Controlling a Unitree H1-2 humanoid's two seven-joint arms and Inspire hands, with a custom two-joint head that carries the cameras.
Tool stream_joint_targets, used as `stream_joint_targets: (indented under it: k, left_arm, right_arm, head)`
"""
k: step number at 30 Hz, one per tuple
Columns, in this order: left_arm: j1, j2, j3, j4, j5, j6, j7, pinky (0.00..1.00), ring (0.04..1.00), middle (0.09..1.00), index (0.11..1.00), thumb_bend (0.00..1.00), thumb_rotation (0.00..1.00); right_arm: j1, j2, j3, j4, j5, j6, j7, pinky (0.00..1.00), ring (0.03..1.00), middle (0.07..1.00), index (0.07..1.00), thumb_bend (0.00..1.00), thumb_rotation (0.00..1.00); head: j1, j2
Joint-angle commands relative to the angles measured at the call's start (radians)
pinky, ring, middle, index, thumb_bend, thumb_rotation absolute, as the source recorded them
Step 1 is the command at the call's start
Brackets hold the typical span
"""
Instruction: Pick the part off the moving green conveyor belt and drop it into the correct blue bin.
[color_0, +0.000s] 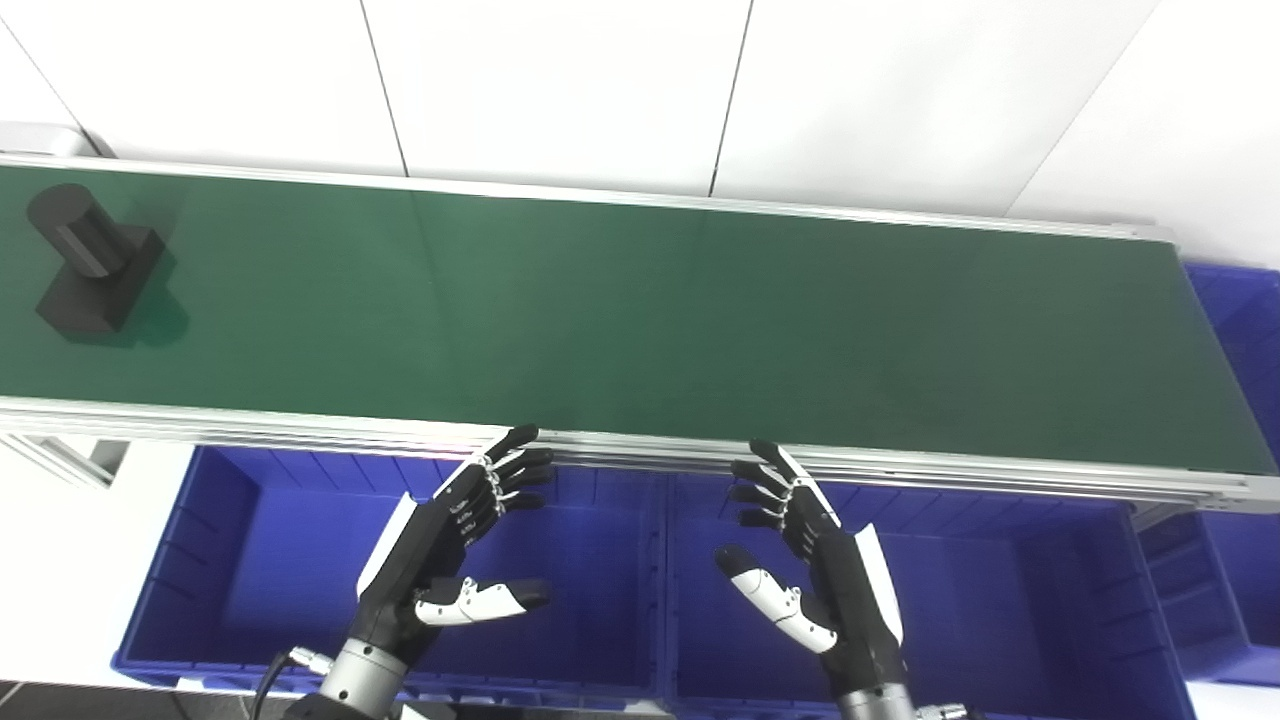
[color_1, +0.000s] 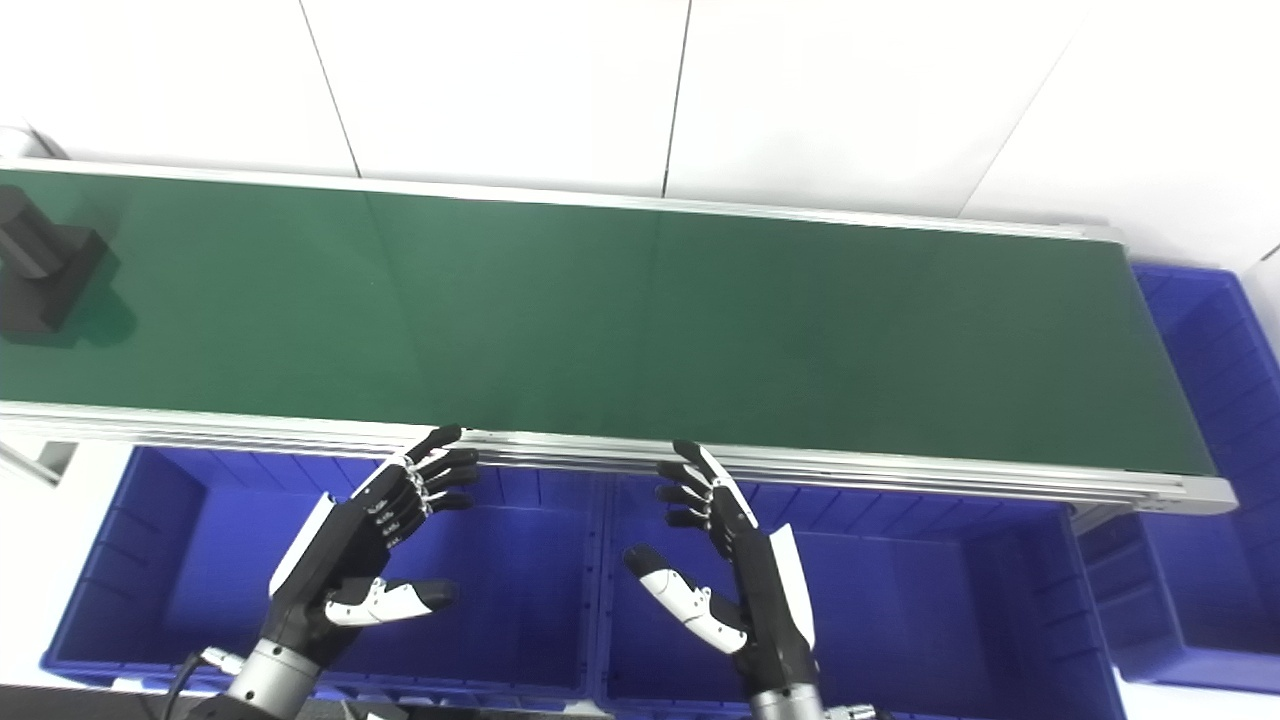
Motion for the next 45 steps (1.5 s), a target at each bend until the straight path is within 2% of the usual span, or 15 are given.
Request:
stream_joint_targets:
  k: [1, 12, 15, 16, 17, 20, 26, 31, 38, 41, 42, 45]
  left_arm:
    - [-0.01, -0.008, -0.003, -0.012, 0.005, -0.046, -0.002, 0.74, 0.806, 0.836, 0.888, 0.95, 0.4]
    - [-0.013, -0.016, -0.013, 0.008, 0.009, -0.048, -0.003, 0.76, 0.814, 0.84, 0.889, 0.95, 0.39]
    - [-0.015, -0.021, -0.016, 0.021, 0.019, -0.061, -0.001, 0.75, 0.811, 0.839, 0.89, 0.95, 0.38]
    - [-0.016, -0.023, -0.017, 0.026, 0.024, -0.068, -0.001, 0.75, 0.808, 0.837, 0.889, 0.95, 0.38]
    - [-0.018, -0.027, -0.02, 0.034, 0.029, -0.076, -0.001, 0.75, 0.807, 0.837, 0.889, 0.95, 0.38]
    - [-0.023, -0.037, -0.025, 0.054, 0.039, -0.09, 0.0, 0.74, 0.799, 0.832, 0.876, 0.95, 0.38]
    - [-0.038, -0.027, -0.033, 0.069, -0.009, -0.052, -0.033, 0.72, 0.775, 0.803, 0.858, 0.98, 0.38]
    - [-0.055, -0.007, -0.031, 0.083, -0.063, -0.041, -0.073, 0.7, 0.765, 0.798, 0.849, 0.99, 0.37]
    - [-0.073, 0.011, -0.034, 0.107, -0.049, -0.057, -0.088, 0.71, 0.772, 0.801, 0.844, 1.0, 0.32]
    - [-0.081, 0.024, -0.036, 0.115, -0.044, -0.053, -0.102, 0.71, 0.775, 0.803, 0.848, 1.0, 0.32]
    - [-0.087, 0.031, -0.036, 0.123, -0.046, -0.054, -0.11, 0.71, 0.773, 0.8, 0.848, 0.99, 0.32]
    - [-0.102, 0.047, -0.033, 0.142, -0.05, -0.057, -0.128, 0.71, 0.767, 0.795, 0.847, 0.99, 0.32]
  right_arm:
    - [-0.005, 0.001, -0.003, -0.009, 0.008, -0.06, -0.003, 0.69, 0.767, 0.821, 0.895, 0.55, 0.56]
    - [-0.009, -0.007, -0.008, 0.009, 0.01, -0.075, -0.004, 0.68, 0.766, 0.823, 0.9, 0.55, 0.59]
    - [-0.011, -0.011, -0.011, 0.02, 0.021, -0.086, -0.003, 0.68, 0.762, 0.82, 0.899, 0.54, 0.58]
    - [-0.012, -0.013, -0.012, 0.024, 0.024, -0.09, -0.002, 0.68, 0.764, 0.822, 0.9, 0.54, 0.58]
    - [-0.013, -0.017, -0.014, 0.031, 0.029, -0.097, 0.001, 0.68, 0.764, 0.822, 0.9, 0.54, 0.58]
    - [-0.016, -0.027, -0.02, 0.048, 0.029, -0.116, 0.001, 0.68, 0.77, 0.828, 0.915, 0.54, 0.62]
    - [-0.025, -0.034, -0.03, 0.089, 0.057, -0.149, 0.003, 0.68, 0.773, 0.838, 0.927, 0.49, 0.61]
    - [-0.031, -0.035, -0.034, 0.115, 0.066, -0.165, 0.003, 0.67, 0.77, 0.842, 0.931, 0.47, 0.62]
    - [-0.04, -0.033, -0.034, 0.146, 0.077, -0.177, -0.001, 0.66, 0.764, 0.838, 0.93, 0.49, 0.65]
    - [-0.044, -0.034, -0.032, 0.156, 0.071, -0.179, -0.004, 0.66, 0.763, 0.836, 0.933, 0.48, 0.66]
    - [-0.046, -0.035, -0.031, 0.16, 0.069, -0.179, -0.005, 0.66, 0.764, 0.837, 0.936, 0.48, 0.66]
    - [-0.048, -0.032, -0.031, 0.164, 0.072, -0.178, -0.005, 0.66, 0.764, 0.835, 0.936, 0.48, 0.67]
  head:
    - [0.0, 0.0]
    - [0.066, -0.039]
    - [0.132, -0.069]
    - [0.132, -0.069]
    - [0.178, -0.09]
    - [0.223, -0.114]
    - [0.295, -0.175]
    - [0.317, -0.207]
    - [0.34, -0.255]
    - [0.344, -0.263]
    - [0.348, -0.279]
    - [0.35, -0.287]
